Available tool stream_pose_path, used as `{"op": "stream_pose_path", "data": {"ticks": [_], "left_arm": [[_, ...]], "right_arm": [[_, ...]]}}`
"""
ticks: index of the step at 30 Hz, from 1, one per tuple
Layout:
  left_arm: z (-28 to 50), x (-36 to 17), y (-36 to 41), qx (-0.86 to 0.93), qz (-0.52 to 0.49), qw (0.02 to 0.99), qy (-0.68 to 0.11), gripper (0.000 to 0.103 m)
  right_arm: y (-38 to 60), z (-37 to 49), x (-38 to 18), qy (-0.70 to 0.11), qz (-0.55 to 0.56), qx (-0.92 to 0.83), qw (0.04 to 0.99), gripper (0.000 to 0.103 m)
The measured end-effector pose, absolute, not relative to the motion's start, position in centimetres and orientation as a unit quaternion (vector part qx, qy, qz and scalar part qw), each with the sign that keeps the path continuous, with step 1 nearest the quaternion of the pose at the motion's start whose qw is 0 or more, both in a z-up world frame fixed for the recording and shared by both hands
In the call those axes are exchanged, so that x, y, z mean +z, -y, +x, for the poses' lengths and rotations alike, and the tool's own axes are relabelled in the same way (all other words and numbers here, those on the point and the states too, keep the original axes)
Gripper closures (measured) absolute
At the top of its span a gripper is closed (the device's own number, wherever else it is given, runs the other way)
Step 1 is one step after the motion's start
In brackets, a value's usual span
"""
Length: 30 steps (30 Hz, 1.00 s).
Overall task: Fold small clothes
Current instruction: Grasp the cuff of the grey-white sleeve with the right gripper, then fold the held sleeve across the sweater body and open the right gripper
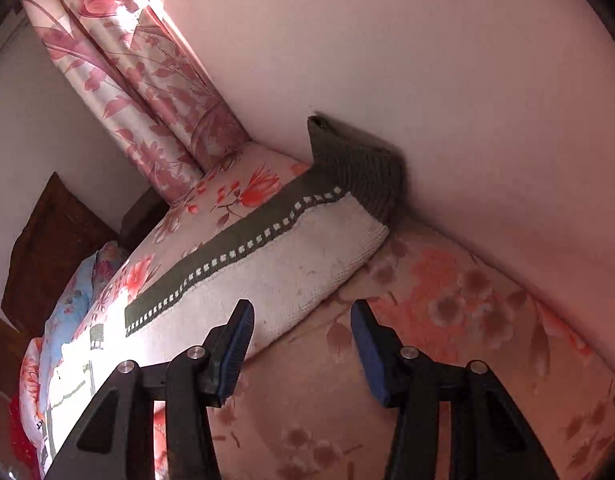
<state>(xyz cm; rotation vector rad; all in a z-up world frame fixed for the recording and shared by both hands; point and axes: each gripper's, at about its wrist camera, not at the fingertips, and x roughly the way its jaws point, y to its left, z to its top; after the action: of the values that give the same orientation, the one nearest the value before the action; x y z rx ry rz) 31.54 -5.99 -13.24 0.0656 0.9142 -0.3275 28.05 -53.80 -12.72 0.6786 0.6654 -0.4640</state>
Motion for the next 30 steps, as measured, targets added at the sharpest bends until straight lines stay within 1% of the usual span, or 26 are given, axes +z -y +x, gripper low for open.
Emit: {"op": "stream_pose_path", "data": {"ticks": [1,2,3,4,6,7,10,14,16,17,18,19,20,21,23,27,30], "left_arm": [[31.6,-13.2,6.1,-0.157,0.033,0.884,-0.439,0.0],[31.6,-13.2,6.2,-0.156,0.034,0.884,-0.44,0.0],[31.4,-13.3,6.2,-0.156,0.035,0.884,-0.439,0.0],[31.5,-13.4,6.1,-0.156,0.035,0.884,-0.439,0.0],[31.4,-13.4,5.9,-0.158,0.03,0.885,-0.438,0.0],[31.5,-13.3,5.9,-0.159,0.026,0.885,-0.437,0.0],[31.4,-13.3,5.7,-0.163,0.018,0.885,-0.435,0.0],[31.4,-13.2,5.4,-0.166,0.005,0.886,-0.433,0.0],[31.5,-13.2,5.1,-0.168,-0.003,0.886,-0.432,0.0],[31.5,-13.1,4.9,-0.17,-0.011,0.886,-0.43,0.0],[31.5,-13.1,4.5,-0.173,-0.022,0.887,-0.428,0.0],[31.6,-13.0,4.2,-0.177,-0.035,0.886,-0.426,0.0],[31.6,-12.9,3.8,-0.181,-0.047,0.886,-0.424,0.0],[31.6,-12.9,3.4,-0.184,-0.059,0.886,-0.422,0.0],[31.6,-12.8,2.7,-0.193,-0.084,0.884,-0.417,0.0],[31.8,-12.7,1.3,-0.21,-0.136,0.878,-0.407,0.0],[32.9,-12.3,0.3,-0.229,-0.198,0.86,-0.411,0.0]], "right_arm": [[54.0,29.1,-12.7,-0.317,0.313,-0.236,0.863,0.052],[54.0,30.0,-12.7,-0.32,0.302,-0.251,0.862,0.054],[53.9,30.9,-12.8,-0.328,0.288,-0.266,0.859,0.077],[53.8,31.2,-12.9,-0.33,0.284,-0.267,0.86,0.092],[53.7,30.8,-12.5,-0.307,0.299,-0.256,0.866,0.097],[53.6,30.3,-12.1,-0.295,0.292,-0.251,0.874,0.097],[50.6,29.7,-8.6,-0.253,0.25,-0.205,0.912,0.098],[41.8,30.5,-2.0,-0.196,0.148,-0.083,0.966,0.098],[35.6,31.6,-0.1,-0.202,0.1,0.033,0.974,0.098],[32.1,32.3,0.2,-0.215,0.066,0.094,0.97,0.096],[28.4,33.0,0.0,-0.24,0.031,0.153,0.958,0.092],[25.2,33.6,-0.7,-0.273,0.003,0.201,0.941,0.086],[22.5,33.8,-1.7,-0.298,-0.024,0.229,0.927,0.066],[20.3,33.3,-2.8,-0.309,-0.06,0.238,0.919,0.061],[18.2,32.3,-4.9,-0.319,-0.113,0.213,0.917,0.061],[21.1,30.0,-8.0,-0.362,-0.054,0.171,0.915,0.061],[23.6,29.3,-10.1,-0.386,-0.027,0.143,0.911,0.061]]}}
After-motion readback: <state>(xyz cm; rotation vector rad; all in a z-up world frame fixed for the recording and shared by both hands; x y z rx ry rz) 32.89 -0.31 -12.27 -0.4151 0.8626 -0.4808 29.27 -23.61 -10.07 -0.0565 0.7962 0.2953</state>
